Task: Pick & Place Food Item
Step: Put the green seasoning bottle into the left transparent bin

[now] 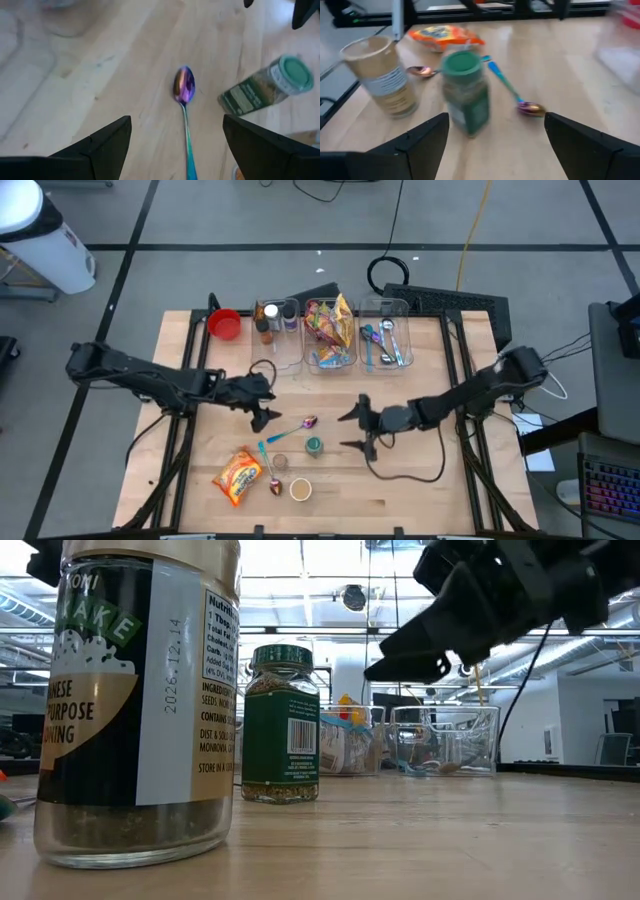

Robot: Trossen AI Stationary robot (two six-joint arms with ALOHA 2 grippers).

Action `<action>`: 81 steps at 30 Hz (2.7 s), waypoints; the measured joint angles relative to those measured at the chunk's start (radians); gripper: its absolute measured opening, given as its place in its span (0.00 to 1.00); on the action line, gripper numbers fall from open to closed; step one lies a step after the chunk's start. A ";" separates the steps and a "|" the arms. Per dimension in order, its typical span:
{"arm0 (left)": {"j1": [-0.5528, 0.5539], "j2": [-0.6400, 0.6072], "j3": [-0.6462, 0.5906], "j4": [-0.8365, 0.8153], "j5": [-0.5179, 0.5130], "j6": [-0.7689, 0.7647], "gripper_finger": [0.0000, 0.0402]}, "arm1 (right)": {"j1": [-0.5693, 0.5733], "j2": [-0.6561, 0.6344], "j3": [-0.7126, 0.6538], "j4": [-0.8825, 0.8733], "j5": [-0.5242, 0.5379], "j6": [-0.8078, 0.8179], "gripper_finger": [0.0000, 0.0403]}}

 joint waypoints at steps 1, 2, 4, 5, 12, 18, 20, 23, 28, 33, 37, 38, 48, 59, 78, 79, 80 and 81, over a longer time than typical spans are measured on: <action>-0.006 0.016 0.000 0.008 0.000 0.005 0.81 | 0.010 0.032 0.000 0.040 0.001 -0.002 0.79; -0.009 0.027 0.000 0.018 0.001 0.017 0.81 | 0.018 0.066 0.000 0.081 0.001 0.002 0.79; -0.009 0.047 0.000 0.052 -0.002 0.029 0.82 | 0.030 0.128 0.000 0.153 0.001 0.028 0.79; -0.009 0.053 0.000 0.065 -0.006 0.029 0.82 | 0.035 0.162 0.000 0.192 0.002 0.046 0.79; -0.009 0.055 0.000 0.162 -0.062 0.042 0.79 | 0.072 0.378 0.099 0.254 0.016 0.089 0.79; -0.012 0.054 0.000 0.222 -0.062 0.055 0.78 | 0.079 0.473 0.213 0.256 0.105 0.078 0.79; -0.012 0.054 0.000 0.221 -0.063 0.055 0.78 | 0.079 0.489 0.239 0.253 0.133 0.078 0.79; -0.012 0.054 0.000 0.228 -0.066 0.055 0.79 | 0.079 0.517 0.275 0.253 0.139 0.078 0.79; -0.012 0.054 0.000 0.270 -0.096 0.066 0.81 | 0.079 0.567 0.329 0.243 0.228 0.089 0.79; -0.012 0.054 0.000 0.296 -0.097 0.086 0.81 | 0.080 0.573 0.337 0.186 0.270 0.090 0.70; -0.012 0.054 0.000 0.294 -0.097 0.088 0.81 | 0.084 0.562 0.335 0.134 0.268 0.086 0.52; -0.012 0.054 0.000 0.293 -0.097 0.088 0.81 | 0.084 0.559 0.335 0.127 0.267 0.087 0.48; 0.005 0.054 0.136 0.126 0.109 0.089 0.78 | 0.042 0.499 0.336 0.028 0.185 0.141 0.47; -0.026 0.228 0.426 -0.216 0.042 0.321 0.77 | -0.062 0.404 0.354 -0.086 0.035 0.121 0.47; -0.030 0.462 0.545 -0.232 0.099 0.472 0.74 | -0.091 0.393 0.365 -0.113 0.028 0.058 0.47; -0.030 0.465 0.545 -0.232 0.099 0.472 0.74 | -0.091 0.393 0.365 -0.107 0.028 0.055 0.47; -0.030 0.467 0.545 -0.232 0.099 0.472 0.74 | -0.091 0.393 0.365 -0.100 0.028 0.055 0.47; -0.030 0.468 0.545 -0.232 0.099 0.472 0.74 | -0.091 0.393 0.365 -0.097 0.028 0.055 0.47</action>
